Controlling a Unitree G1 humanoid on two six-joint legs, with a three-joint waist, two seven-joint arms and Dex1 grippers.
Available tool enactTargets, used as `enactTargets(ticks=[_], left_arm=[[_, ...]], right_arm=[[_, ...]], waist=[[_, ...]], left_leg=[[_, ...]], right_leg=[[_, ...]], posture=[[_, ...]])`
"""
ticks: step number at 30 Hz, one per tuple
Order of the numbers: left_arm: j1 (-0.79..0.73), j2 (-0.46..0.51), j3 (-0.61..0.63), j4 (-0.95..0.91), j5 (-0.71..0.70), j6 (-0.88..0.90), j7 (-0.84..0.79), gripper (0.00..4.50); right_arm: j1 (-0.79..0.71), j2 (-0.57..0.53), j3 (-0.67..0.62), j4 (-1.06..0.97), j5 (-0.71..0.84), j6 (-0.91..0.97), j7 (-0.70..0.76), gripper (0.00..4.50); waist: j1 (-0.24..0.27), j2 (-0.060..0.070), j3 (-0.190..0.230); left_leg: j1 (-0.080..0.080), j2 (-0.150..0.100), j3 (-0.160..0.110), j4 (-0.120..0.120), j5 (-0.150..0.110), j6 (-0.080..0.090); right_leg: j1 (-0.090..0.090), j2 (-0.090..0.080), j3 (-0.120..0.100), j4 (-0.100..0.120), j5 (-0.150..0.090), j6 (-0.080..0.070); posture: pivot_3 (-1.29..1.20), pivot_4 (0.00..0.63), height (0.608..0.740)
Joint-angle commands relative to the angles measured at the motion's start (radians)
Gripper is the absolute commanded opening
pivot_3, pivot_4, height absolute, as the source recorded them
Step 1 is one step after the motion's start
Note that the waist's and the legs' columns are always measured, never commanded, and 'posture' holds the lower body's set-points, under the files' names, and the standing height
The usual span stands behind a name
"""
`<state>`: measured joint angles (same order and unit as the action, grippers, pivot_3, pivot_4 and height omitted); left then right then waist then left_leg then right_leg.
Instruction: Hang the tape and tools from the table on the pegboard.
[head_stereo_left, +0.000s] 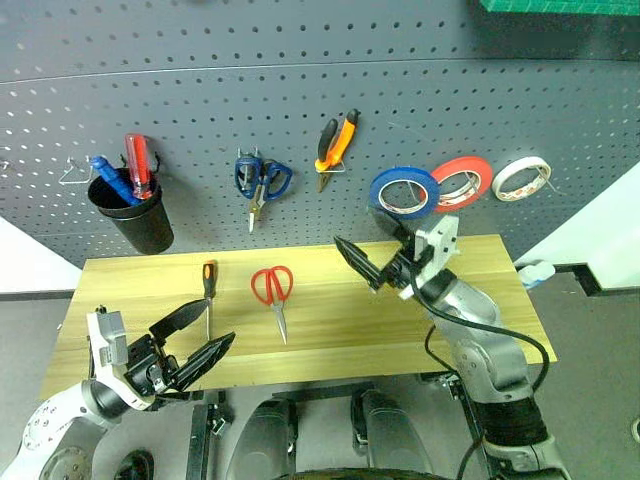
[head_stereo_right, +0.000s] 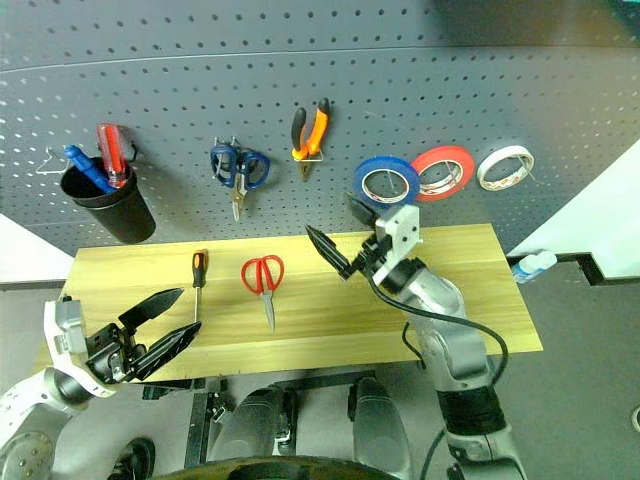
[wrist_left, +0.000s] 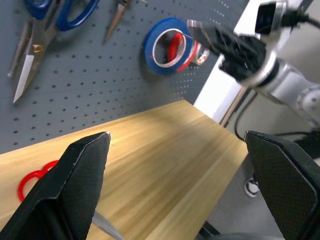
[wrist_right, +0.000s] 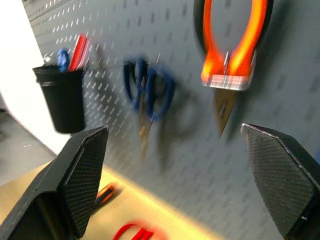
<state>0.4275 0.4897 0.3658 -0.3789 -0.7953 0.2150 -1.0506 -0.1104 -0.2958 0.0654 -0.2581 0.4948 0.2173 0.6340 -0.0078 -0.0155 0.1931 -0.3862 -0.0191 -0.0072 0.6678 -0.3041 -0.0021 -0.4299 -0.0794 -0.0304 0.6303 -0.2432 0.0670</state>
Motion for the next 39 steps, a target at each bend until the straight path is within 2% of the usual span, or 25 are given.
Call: enactTargets(ticks=[1,8,10,14,19,21,25,27,32,39], left_arm=[[-0.01,-0.001,-0.014,0.013,0.004,-0.006,-0.012,4.5],[-0.104,-0.007,-0.069,0.082,0.026,0.058,0.066,4.5],[-0.129,-0.003,-0.094,0.103,0.033,0.089,0.08,4.5],[-0.203,-0.032,-0.126,0.135,0.045,0.175,0.211,4.5],[-0.309,-0.069,-0.174,0.179,0.057,0.307,0.36,4.5],[-0.34,-0.094,-0.188,0.177,0.07,0.327,0.408,4.5],[-0.383,-0.123,-0.27,0.171,0.213,0.335,0.546,4.5],[-0.395,-0.137,-0.28,0.167,0.224,0.387,0.603,4.5],[-0.434,-0.162,-0.29,0.176,0.227,0.5,0.682,4.5],[-0.504,-0.213,-0.324,0.196,0.328,0.563,0.835,4.5]], right_arm=[[0.048,-0.104,-0.059,-0.063,0.076,0.039,0.126,4.45],[0.176,-0.312,-0.16,-0.071,0.333,0.26,0.37,4.45],[0.175,-0.331,-0.173,-0.045,0.339,0.281,0.385,4.45],[0.171,-0.341,-0.197,-0.04,0.372,0.319,0.419,4.45],[0.19,-0.357,-0.208,-0.081,0.376,0.267,0.547,4.45],[0.19,-0.352,-0.224,-0.078,0.371,0.233,0.58,4.45],[0.212,-0.336,-0.244,-0.057,0.338,0.13,0.666,4.45],[0.225,-0.329,-0.234,-0.046,0.307,0.077,0.696,4.45],[0.218,-0.312,-0.161,0.048,0.111,-0.093,0.69,4.45],[0.192,-0.32,-0.172,0.1,0.091,-0.151,0.708,4.45]], waist=[[-0.001,0.0,0.0],[-0.003,-0.001,-0.002],[-0.007,-0.001,-0.002],[-0.007,-0.001,-0.002],[-0.005,-0.002,-0.003],[-0.004,-0.002,-0.003],[-0.004,-0.002,-0.003],[-0.005,-0.002,-0.003],[-0.006,-0.001,-0.003],[-0.005,-0.001,-0.002]], left_leg=[[0.0,0.0,0.001,0.0,0.0,0.0],[0.005,0.001,0.001,0.002,0.0,0.0],[0.007,0.001,0.001,0.002,0.0,0.0],[0.012,0.002,0.002,0.002,0.0,0.0],[0.012,0.002,0.001,0.003,0.0,0.0],[0.012,0.001,0.002,0.003,0.0,0.0],[0.012,0.0,0.001,0.004,0.0,0.0],[0.012,0.0,0.001,0.005,-0.001,0.001],[0.013,0.001,0.001,0.008,-0.001,0.001],[0.013,0.0,0.001,0.014,-0.001,0.001]], right_leg=[[0.0,-0.001,0.0,0.0,0.0,0.0],[0.005,0.001,0.0,0.0,0.0,0.001],[0.007,0.001,0.0,0.0,0.0,0.001],[0.011,0.002,0.001,0.001,0.0,0.001],[0.012,0.002,0.001,0.001,0.001,0.003],[0.012,0.001,0.001,0.0,0.001,0.004],[0.014,0.0,0.001,0.0,0.002,0.005],[0.014,0.0,0.002,0.0,0.002,0.005],[0.015,0.001,0.002,0.001,0.002,0.005],[0.019,-0.002,0.002,0.001,0.003,0.005]], posture=[[-0.02,0.116,0.736],[-0.06,0.121,0.736],[-0.07,0.125,0.736],[-0.08,0.128,0.736],[-0.09,0.134,0.736],[-0.09,0.138,0.736],[-0.09,0.147,0.736],[-0.09,0.148,0.736],[-0.09,0.156,0.736],[-0.09,0.168,0.736]])
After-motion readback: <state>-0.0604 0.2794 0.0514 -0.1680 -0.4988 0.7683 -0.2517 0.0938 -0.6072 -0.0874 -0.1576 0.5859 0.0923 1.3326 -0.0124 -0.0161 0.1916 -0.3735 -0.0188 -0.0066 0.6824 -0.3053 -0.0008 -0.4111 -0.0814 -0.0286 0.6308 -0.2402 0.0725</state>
